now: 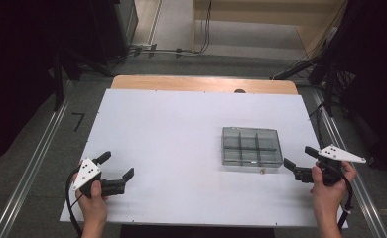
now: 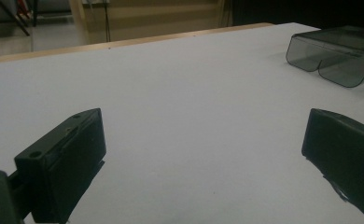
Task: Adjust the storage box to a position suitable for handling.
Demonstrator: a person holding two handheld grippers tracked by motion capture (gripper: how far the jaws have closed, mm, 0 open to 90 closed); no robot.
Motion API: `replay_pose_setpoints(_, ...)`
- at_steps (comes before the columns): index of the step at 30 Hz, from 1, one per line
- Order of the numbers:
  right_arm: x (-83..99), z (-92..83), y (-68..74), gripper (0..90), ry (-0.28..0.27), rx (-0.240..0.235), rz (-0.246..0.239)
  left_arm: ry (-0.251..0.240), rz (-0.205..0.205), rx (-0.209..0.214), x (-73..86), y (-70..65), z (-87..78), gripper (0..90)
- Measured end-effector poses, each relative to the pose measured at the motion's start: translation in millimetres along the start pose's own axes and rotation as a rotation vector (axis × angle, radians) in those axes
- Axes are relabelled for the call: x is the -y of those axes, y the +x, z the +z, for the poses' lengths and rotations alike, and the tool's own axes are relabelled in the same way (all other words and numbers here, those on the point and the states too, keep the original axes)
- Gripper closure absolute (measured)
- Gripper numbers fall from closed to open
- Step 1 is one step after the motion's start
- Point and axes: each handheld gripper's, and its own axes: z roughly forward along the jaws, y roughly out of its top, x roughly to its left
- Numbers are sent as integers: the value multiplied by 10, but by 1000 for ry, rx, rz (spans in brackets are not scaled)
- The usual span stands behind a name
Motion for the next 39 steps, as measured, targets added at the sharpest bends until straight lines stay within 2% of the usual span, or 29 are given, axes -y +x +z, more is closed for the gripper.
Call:
replay_pose_setpoints(2,-102,22,-41,0,0,4,14,2,4,0,1,-2,-2,0)
replay_pose_setpoints(6,-193,63,-78,0,-1,-3,15,8,6,-8,-2,-9,10,0)
replay_pose_setpoints(11,-362,166,-131,33,47,0,21,23,18,-9,-3,-15,21,0)
replay_pose_setpoints(12,-399,183,-139,72,54,10,25,20,17,-8,-1,-19,20,0)
replay_pose_setpoints(13,-475,220,-154,200,79,57,46,20,17,-8,1,-22,18,0)
replay_pose_setpoints(14,-475,220,-154,200,79,57,46,20,17,-8,1,-22,18,0)
replay_pose_setpoints(15,-500,233,-165,241,83,66,50,21,19,-8,1,-23,19,0)
replay_pose_setpoints(16,-540,253,-187,323,93,72,61,22,22,-7,0,-24,20,0)
replay_pose_setpoints(17,-589,291,-224,450,117,71,74,22,23,-7,1,-26,22,0)
replay_pose_setpoints(19,-619,335,-249,534,153,77,84,26,22,-8,1,-28,23,0)
replay_pose_setpoints(20,-632,365,-257,539,172,106,80,25,22,-8,1,-29,23,0)
replay_pose_setpoints(21,-632,365,-257,539,172,106,80,24,22,-8,1,-29,23,0)
replay_pose_setpoints(22,-637,381,-254,567,177,142,80,24,21,-7,2,-29,22,0)
replay_pose_setpoints(23,-642,424,-282,676,201,163,89,24,21,-7,2,-27,21,0)
replay_pose_setpoints(24,-642,424,-282,676,201,163,89,24,21,-6,2,-27,20,0)
replay_pose_setpoints(25,-644,452,-321,732,218,138,111,25,20,-5,3,-27,21,0)
replay_pose_setpoints(26,-641,502,-361,808,261,106,122,25,20,-5,3,-28,21,0)
replay_pose_setpoints(27,-641,502,-361,808,261,106,122,25,21,-5,3,-28,21,0)
replay_pose_setpoints(28,-628,551,-372,841,301,74,126,25,21,-5,3,-29,22,0)
replay_pose_setpoints(29,-624,568,-368,849,312,69,141,27,20,-4,3,-29,24,0)
replay_pose_setpoints(30,-623,591,-360,859,326,67,176,28,21,-5,3,-29,25,0)
replay_pose_setpoints(31,-623,591,-360,859,326,67,176,28,21,-5,3,-29,25,0)
replay_pose_setpoints(32,-619,647,-366,879,370,57,218,32,24,-3,3,-32,26,0)
replay_pose_setpoints(33,-619,647,-366,879,370,57,218,32,24,-3,3,-32,26,0)
replay_pose_setpoints(36,-576,758,-379,882,437,50,237,32,28,1,4,-35,25,0)
replay_pose_setpoints(38,-554,811,-377,883,465,21,263,35,28,0,4,-35,22,0)
replay_pose_setpoints(39,-546,833,-370,883,479,10,261,35,28,0,4,-35,22,0)
